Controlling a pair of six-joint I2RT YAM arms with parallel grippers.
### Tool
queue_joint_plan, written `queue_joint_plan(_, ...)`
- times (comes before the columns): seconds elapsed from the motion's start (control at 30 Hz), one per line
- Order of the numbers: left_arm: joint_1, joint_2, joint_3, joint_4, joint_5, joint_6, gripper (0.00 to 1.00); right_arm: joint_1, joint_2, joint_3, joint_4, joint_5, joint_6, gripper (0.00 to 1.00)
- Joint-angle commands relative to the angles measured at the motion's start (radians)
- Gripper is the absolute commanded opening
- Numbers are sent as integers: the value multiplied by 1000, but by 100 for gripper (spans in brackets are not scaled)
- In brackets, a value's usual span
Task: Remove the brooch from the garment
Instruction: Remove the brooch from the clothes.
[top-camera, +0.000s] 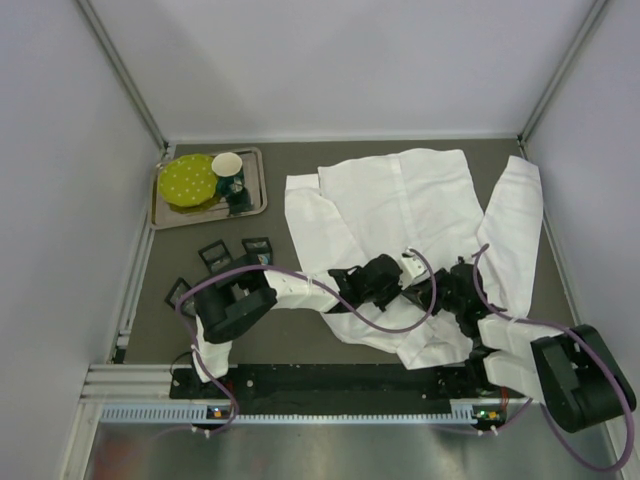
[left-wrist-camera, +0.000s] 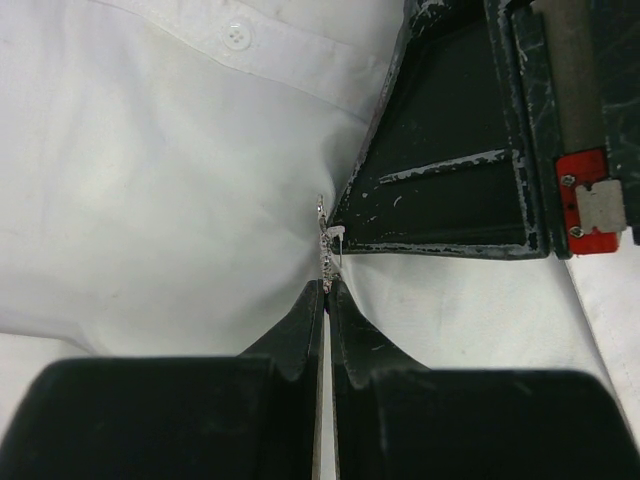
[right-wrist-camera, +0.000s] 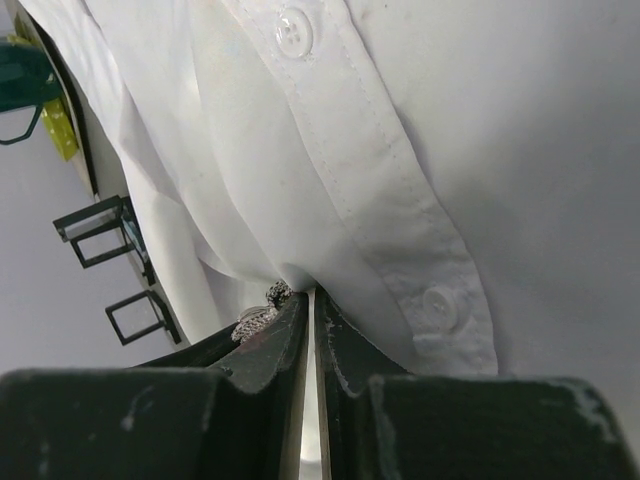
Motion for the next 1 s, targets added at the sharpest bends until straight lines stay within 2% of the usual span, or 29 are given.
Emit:
queue_joint_plan(0.0, -15, 45, -4, -69, 116, -28, 0, -4, 45, 23, 194, -57, -8, 8)
queue_joint_plan(0.43, -8, 59, -3, -86, 150, -34, 0, -4, 62, -7, 310, -55, -32, 8)
queue_joint_plan(0.6, -5, 63, 2, -87, 161, -34, 0, -4, 47, 29, 236, -46, -104, 8)
queue_joint_plan(0.97, -2, 63, 5, -104, 173, -36, 0, -4, 44, 43, 251, -75, -113, 8)
